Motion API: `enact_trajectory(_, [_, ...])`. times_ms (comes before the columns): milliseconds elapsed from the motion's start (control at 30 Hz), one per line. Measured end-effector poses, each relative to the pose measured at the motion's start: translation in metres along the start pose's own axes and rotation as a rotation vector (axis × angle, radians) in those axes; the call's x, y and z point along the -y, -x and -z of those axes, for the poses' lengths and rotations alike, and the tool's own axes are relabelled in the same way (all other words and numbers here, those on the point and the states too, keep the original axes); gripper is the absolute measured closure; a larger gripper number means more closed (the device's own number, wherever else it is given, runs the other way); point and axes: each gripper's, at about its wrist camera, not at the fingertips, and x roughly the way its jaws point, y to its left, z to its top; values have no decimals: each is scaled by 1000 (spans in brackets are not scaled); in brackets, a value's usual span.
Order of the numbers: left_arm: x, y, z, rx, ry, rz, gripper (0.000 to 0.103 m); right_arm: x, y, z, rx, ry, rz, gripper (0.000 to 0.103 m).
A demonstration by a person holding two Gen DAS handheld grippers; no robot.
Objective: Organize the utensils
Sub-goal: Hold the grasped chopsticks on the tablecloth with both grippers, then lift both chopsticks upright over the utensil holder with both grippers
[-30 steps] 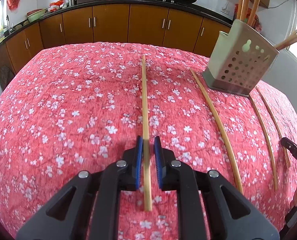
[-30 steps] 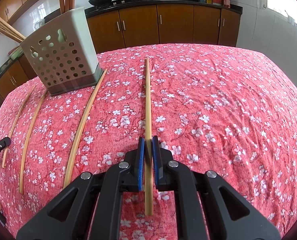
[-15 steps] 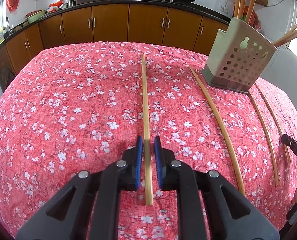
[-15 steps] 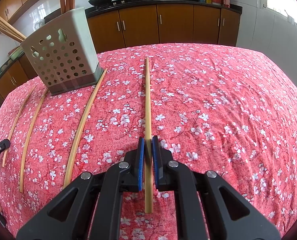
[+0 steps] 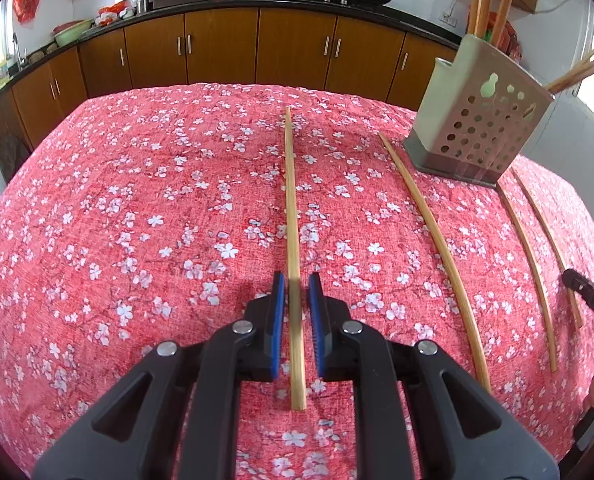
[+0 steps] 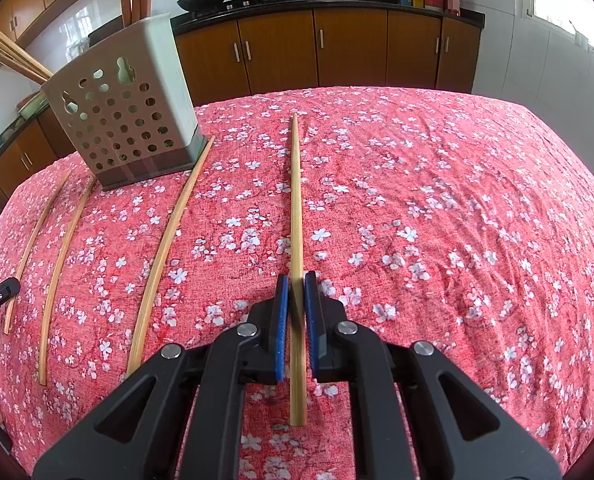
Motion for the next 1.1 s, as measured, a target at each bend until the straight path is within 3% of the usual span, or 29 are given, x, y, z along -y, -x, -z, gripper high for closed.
enact_trajectory(133, [3,-3,0,-1,-17,-22,95,4,0,0,2,-16,-17,95])
enact_trajectory(300, [-2,3,-2,4,-22,-15,95,7,13,0,47,-19,-27,95])
enact_trajectory(900, [2,94,-43,278,-14,46,95,10,102,-37,362,-43,-58,95])
enact_trajectory(1100, [10,122,-61,361,-36,59,95,13,115,-49,413,-50,-58,95])
